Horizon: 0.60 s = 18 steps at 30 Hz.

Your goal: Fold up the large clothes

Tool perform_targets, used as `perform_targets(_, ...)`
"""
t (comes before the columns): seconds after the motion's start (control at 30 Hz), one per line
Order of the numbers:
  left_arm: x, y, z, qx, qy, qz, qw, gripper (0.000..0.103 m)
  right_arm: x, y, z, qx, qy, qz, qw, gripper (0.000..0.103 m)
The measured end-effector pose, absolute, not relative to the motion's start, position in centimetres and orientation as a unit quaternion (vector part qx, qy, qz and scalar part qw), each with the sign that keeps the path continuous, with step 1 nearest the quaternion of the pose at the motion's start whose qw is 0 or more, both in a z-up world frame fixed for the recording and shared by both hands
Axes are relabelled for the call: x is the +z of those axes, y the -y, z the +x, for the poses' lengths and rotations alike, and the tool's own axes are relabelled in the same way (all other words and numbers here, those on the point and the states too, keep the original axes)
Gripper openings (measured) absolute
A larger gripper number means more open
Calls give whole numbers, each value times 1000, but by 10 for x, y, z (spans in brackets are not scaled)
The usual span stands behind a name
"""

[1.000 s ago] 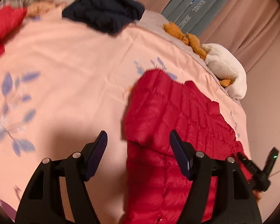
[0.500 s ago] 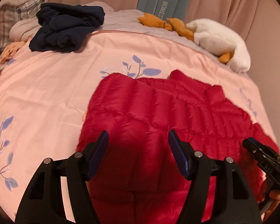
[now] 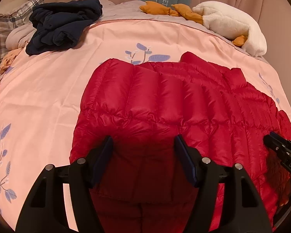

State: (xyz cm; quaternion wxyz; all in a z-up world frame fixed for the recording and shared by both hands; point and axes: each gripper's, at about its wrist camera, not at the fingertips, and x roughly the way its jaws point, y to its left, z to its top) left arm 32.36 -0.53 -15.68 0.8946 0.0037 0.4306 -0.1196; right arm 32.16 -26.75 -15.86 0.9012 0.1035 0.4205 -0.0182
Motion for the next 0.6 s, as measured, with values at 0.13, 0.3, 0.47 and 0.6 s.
perform_targets(0.13, -159, 7, 324, -118, -433, 12, 894, 68, -162, 271, 323, -16, -424, 112, 898, 46)
perform_targets(0.3, -160, 9, 324, -115, -435, 19, 893, 68, -163, 274, 322, -15, -427, 120, 896, 46)
perform_targets(0.47, -161, 10, 323, -113, -436, 23, 892, 68, -164, 274, 321, -16, -428, 122, 896, 46)
perform_targets(0.6, -162, 11, 323, -112, -437, 26, 892, 68, -165, 275, 320, -16, -427, 122, 896, 46)
